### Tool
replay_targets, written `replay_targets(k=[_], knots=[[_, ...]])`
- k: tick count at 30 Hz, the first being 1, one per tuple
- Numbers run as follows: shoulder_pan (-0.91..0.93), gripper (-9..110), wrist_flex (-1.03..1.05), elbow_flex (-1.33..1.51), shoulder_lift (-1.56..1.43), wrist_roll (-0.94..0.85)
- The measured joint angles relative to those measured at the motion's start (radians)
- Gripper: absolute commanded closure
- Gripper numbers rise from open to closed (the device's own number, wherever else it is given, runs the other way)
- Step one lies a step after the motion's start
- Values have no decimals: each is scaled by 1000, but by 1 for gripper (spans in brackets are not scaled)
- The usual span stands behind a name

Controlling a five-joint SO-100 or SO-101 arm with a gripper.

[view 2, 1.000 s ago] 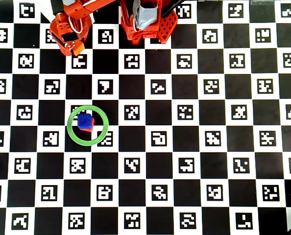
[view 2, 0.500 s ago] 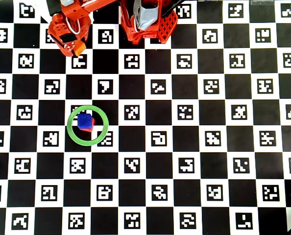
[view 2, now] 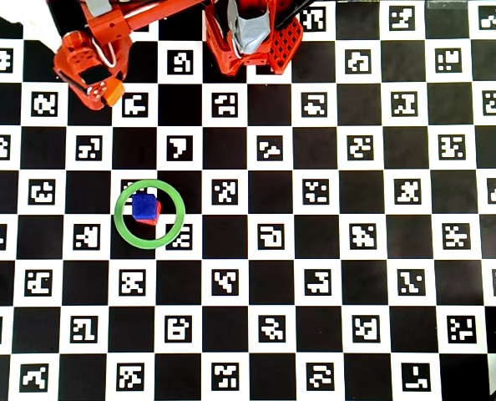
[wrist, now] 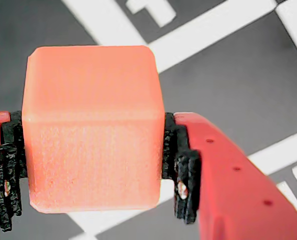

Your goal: Grab the red cube then put it in the green circle then put the blue cube on top and finally the orange cube on top

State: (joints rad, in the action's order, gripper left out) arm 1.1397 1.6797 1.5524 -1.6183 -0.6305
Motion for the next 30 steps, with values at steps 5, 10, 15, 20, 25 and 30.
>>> replay_targets(k=[5, 10, 15, 20, 25, 30], knots=[[-91, 92, 60, -210, 97, -12], [-183, 92, 61, -371, 135, -6], [-264, 92, 63, -445, 135, -6], [-347, 93, 63, -457, 135, -12], [-420, 93, 63, -457, 135, -14], [-485, 93, 63, -457, 135, -14]])
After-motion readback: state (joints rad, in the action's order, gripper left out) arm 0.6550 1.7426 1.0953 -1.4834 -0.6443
